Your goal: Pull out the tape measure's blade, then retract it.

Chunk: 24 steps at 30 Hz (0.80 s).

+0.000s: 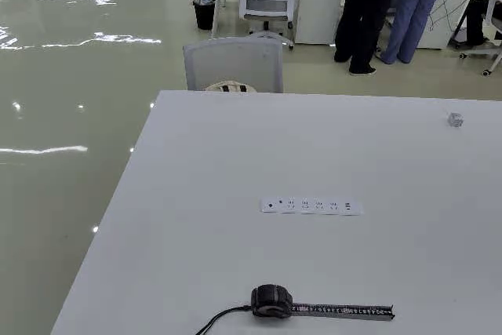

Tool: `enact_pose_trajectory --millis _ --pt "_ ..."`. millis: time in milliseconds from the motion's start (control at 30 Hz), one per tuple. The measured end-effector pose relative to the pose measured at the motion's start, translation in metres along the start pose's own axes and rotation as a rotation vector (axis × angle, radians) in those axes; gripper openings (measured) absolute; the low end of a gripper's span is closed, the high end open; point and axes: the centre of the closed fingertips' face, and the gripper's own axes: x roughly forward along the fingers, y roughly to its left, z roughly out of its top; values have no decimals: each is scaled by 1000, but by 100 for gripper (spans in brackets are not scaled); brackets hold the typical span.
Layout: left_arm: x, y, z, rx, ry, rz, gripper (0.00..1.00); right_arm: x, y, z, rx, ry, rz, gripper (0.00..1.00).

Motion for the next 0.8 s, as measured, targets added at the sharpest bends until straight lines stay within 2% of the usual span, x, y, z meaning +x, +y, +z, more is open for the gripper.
enact_pose_trajectory --millis 267,367,467,633,800 --pt "-4 -7 -9 -20 15 14 91 -9 12 -7 15 3 -2 79" --pt "-6 -4 -11 -29 20 40 96 -11 17 -10 25 5 1 79" --pt "-10 -3 -9 -46 5 56 99 -12 22 -11 33 4 2 80" --pt "-12 -9 -9 -43 14 42 99 -14 27 -11 40 3 6 81" --pt "-17 -8 -5 -56 13 53 100 -20 29 -8 34 -2 -6 81"
